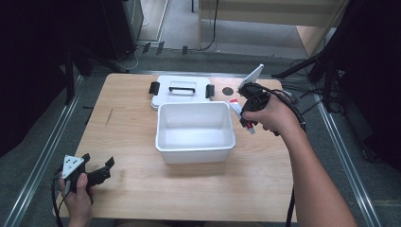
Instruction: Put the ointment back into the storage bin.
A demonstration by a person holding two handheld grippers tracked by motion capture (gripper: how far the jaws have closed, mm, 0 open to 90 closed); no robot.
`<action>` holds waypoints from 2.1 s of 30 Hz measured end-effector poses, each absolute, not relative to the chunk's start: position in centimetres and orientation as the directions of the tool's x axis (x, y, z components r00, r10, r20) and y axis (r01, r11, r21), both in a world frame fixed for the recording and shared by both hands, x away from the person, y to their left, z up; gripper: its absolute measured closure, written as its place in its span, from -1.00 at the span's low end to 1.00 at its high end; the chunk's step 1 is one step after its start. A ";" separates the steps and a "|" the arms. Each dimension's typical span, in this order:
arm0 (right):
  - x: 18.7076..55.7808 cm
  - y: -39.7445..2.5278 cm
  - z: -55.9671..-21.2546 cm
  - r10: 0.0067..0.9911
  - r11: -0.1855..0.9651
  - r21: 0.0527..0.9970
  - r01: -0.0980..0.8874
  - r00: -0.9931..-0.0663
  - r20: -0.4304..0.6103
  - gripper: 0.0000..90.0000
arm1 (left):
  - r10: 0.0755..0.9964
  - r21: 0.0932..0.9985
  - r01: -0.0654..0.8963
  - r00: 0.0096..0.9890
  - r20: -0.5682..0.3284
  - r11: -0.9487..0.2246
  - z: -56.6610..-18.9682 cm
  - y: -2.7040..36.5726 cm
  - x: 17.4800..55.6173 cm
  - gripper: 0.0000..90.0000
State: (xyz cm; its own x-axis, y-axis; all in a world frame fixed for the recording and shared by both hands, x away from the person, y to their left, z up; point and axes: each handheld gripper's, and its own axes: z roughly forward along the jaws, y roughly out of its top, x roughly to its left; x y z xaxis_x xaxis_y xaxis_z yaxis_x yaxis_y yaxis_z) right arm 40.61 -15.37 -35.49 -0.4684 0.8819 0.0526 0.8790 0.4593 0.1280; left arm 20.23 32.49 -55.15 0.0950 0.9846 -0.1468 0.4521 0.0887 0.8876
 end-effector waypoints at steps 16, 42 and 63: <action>40.7 -11.7 -35.0 0.841 0.526 0.136 0.840 -0.538 0.066 0.62 | 0.984 0.886 0.455 0.096 -0.150 0.090 -55.2 32.5 20.3 -0.85; 39.9 -7.8 -37.0 0.502 0.842 0.219 0.494 -0.865 0.019 0.61 | 0.983 0.884 0.457 0.098 -0.154 0.093 -55.2 32.6 20.3 -0.85; 40.1 -7.7 -41.1 0.404 0.898 0.189 0.398 -0.915 0.007 0.61 | 0.983 0.884 0.459 0.100 -0.153 0.091 -55.2 32.5 20.3 -0.85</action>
State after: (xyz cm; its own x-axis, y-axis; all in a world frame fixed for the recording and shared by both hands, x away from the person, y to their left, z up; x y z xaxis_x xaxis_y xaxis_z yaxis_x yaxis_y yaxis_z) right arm 40.15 -7.66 -41.05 -0.9149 0.4036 0.0071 0.3976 0.8980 0.1885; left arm 20.34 32.55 -55.17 0.0999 0.9832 -0.1529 0.4593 0.0907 0.8836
